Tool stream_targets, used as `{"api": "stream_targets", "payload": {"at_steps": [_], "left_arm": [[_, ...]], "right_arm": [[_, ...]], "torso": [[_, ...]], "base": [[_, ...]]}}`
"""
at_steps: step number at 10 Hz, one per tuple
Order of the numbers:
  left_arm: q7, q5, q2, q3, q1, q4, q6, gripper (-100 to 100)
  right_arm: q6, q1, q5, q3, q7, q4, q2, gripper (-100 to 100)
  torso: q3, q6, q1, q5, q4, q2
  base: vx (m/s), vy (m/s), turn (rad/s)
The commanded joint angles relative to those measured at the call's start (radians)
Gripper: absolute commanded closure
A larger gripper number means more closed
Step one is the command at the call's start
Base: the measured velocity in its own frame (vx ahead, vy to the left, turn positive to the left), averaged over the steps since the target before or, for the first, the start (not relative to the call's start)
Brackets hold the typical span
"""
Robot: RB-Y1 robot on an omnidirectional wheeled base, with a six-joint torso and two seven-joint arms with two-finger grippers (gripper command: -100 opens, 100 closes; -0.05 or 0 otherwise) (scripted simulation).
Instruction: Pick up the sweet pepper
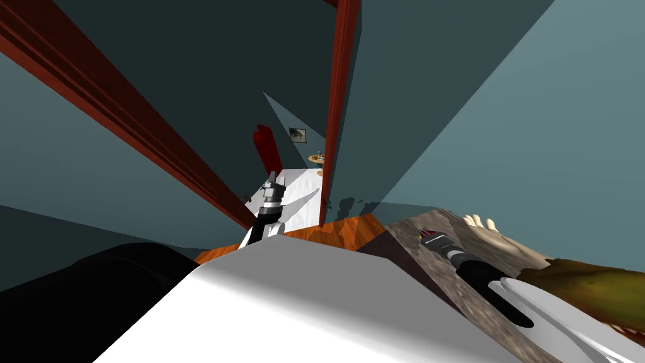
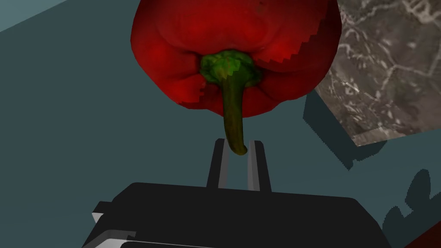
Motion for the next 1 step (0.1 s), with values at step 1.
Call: {"api": "stream_targets", "payload": {"at_steps": [1], "left_arm": [[0.0,0.0,0.0,0.0,0.0,0.0,0.0,0]], "right_arm": [[0.0,0.0,0.0,0.0,0.0,0.0,0.0,0]], "torso": [[0.0,0.0,0.0,0.0,0.0,0.0]], "base": [[0.0,0.0,0.0]]}}
